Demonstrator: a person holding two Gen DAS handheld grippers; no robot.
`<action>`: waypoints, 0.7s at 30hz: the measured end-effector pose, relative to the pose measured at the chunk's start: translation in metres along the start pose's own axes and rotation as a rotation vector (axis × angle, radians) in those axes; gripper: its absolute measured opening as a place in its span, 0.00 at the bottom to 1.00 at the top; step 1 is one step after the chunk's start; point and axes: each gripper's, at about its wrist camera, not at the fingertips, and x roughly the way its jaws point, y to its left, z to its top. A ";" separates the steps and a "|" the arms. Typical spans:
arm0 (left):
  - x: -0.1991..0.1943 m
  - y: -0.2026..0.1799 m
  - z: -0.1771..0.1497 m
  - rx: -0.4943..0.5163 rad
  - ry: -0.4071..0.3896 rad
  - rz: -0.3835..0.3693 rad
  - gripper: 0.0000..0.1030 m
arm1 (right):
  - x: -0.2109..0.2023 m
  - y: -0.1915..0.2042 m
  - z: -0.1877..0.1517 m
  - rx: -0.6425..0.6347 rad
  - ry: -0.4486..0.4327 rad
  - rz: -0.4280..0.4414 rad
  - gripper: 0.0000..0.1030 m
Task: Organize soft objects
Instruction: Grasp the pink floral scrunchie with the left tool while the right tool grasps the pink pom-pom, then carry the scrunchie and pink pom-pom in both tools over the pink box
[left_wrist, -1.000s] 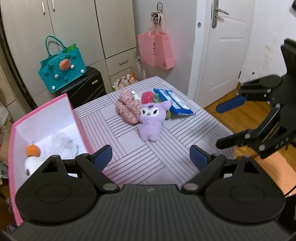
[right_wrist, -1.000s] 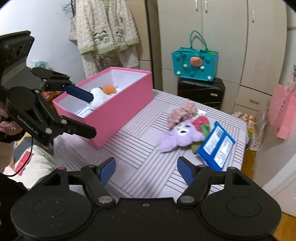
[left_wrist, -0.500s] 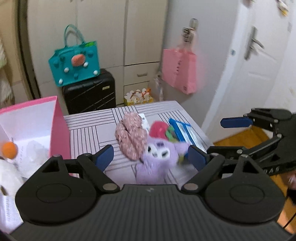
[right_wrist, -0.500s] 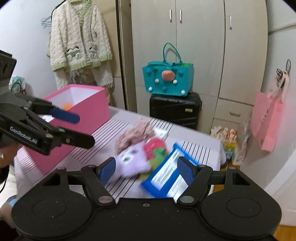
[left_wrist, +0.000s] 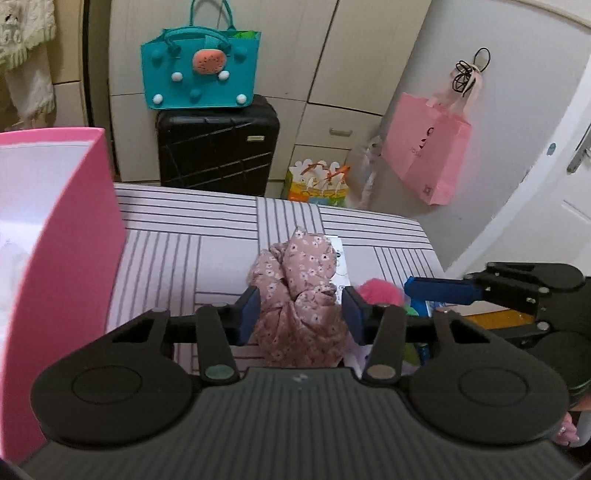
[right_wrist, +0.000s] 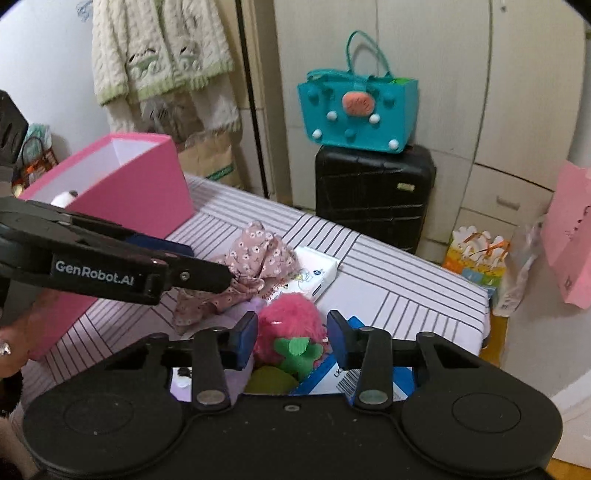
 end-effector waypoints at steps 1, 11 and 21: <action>0.002 0.000 -0.001 0.006 -0.001 -0.003 0.39 | 0.003 -0.001 0.001 -0.006 0.011 0.005 0.45; 0.027 0.003 -0.009 -0.012 0.056 0.034 0.39 | 0.030 -0.002 0.004 -0.020 0.123 0.043 0.56; 0.037 0.007 -0.019 -0.055 0.054 0.052 0.42 | 0.038 0.000 -0.002 0.032 0.106 0.042 0.43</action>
